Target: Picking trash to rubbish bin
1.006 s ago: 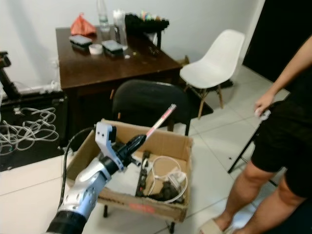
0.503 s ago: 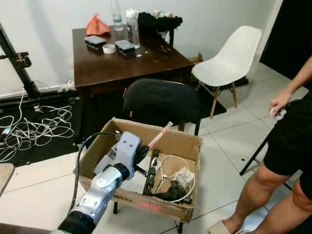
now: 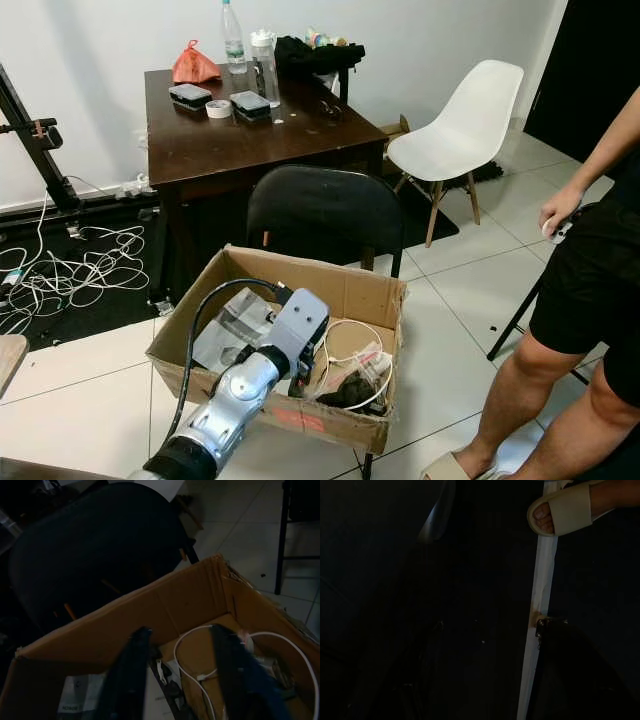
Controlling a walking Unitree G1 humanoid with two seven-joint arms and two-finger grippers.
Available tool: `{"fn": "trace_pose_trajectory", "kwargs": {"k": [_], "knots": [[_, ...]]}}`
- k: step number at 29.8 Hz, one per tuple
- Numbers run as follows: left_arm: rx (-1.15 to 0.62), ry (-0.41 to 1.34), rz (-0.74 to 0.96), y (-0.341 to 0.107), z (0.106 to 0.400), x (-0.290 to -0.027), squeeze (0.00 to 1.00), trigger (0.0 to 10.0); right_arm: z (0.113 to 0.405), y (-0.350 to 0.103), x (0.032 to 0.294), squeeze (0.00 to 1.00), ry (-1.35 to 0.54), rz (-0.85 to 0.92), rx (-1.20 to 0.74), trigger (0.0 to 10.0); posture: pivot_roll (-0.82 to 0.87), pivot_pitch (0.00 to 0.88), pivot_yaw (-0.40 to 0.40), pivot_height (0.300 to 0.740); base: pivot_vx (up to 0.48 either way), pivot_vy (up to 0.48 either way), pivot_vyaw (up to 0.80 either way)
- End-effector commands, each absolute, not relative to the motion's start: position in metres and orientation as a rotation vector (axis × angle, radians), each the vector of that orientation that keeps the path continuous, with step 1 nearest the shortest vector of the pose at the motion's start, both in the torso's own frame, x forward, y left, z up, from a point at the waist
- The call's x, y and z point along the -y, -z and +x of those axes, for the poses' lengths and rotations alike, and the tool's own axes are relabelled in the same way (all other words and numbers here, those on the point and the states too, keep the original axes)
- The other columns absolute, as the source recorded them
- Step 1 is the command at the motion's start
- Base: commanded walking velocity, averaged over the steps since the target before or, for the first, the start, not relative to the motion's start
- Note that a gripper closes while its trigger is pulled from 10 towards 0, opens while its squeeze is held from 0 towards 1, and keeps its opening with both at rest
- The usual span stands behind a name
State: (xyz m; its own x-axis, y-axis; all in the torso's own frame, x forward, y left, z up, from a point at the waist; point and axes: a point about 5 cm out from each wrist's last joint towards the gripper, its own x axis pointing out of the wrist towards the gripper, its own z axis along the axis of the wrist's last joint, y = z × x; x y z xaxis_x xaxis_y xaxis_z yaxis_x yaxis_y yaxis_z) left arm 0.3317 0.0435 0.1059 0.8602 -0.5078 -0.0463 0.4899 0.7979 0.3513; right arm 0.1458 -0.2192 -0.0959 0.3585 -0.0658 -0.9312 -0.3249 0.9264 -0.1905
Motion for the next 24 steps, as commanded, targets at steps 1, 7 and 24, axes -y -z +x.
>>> {"fn": "trace_pose_trajectory", "kwargs": {"k": [1,7,24], "knots": [[0.043,0.535,0.332,-0.104,0.331,-0.04,1.0,10.0,0.138,0.099,0.219,0.0,-0.173,-0.372,-1.229,10.0,-0.18,0.178,0.04,0.74,0.0,0.0,0.0],[0.004,0.516,-0.015,-0.111,0.335,-0.044,0.58,10.0,0.138,0.099,0.219,0.0,-0.173,-0.372,-1.228,10.0,-0.18,0.179,0.039,0.74,0.0,0.0,0.0],[-0.094,0.215,-0.464,-0.076,0.339,-0.164,0.0,10.0,0.137,0.099,0.219,0.0,-0.176,-0.371,-1.231,10.0,-0.18,0.183,0.04,0.74,0.0,0.0,0.0]]}}
